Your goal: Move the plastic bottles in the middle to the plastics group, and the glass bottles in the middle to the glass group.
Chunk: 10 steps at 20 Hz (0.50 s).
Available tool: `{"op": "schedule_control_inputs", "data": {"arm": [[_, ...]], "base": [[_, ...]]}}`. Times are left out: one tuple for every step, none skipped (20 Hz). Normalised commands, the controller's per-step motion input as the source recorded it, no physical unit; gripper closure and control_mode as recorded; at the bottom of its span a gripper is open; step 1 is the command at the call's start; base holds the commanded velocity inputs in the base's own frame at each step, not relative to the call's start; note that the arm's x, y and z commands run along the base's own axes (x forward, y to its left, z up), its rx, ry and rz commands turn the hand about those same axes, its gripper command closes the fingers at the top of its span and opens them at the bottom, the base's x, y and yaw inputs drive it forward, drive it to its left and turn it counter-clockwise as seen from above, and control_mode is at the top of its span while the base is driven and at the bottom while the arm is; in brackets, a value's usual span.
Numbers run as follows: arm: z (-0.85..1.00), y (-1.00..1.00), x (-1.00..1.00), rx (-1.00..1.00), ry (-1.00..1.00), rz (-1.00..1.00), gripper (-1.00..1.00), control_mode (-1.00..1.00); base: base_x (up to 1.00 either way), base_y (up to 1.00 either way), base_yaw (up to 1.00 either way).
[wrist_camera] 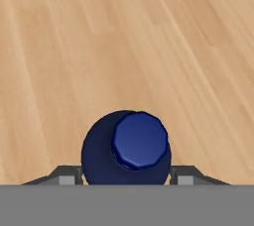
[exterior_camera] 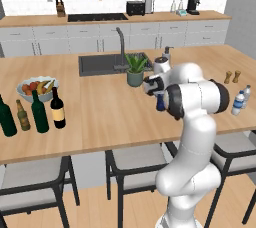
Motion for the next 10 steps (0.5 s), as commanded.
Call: {"op": "schedule_control_inputs", "data": {"arm": [[0.00,-1.00,-0.02,0.05,0.03,-0.40,1.00,-1.00],[0.00,-1.00,0.00,0.05,0.03,-0.41,1.00,-1.00],[0.00,-1.00,0.00,0.05,0.00,-0.41,1.00,-1.00],[0.00,-1.00,0.00,0.06,0.00,-0.41,1.00,-1.00],[0.00,-1.00,0.00,0.06,0.00,-0.41,1.00,-1.00],[0.00,-1.00,0.00,0.05,0.00,-0.41,1.00,-1.00],[0.00,-1.00,0.00,0.05,0.00,-0.41,1.00,-1.00],[0.00,-1.00,0.00,0.05,0.00,-0.41,1.00,-1.00],[0.00,-1.00,0.00,0.05,0.00,-0.41,1.00,-1.00],[0.00,-1.00,0.00,0.06,0.00,-0.40,1.00,-1.00]], "base": [[0.00,0.00,0.00],[0.00,0.00,0.00],[0.00,0.00,0.00],[0.00,0.00,0.00],[0.00,0.00,0.00],[0.00,0.00,0.00],[0.00,0.00,0.00],[0.00,0.00,0.00],[0.00,0.00,0.00],[0.00,0.00,0.00]]}}
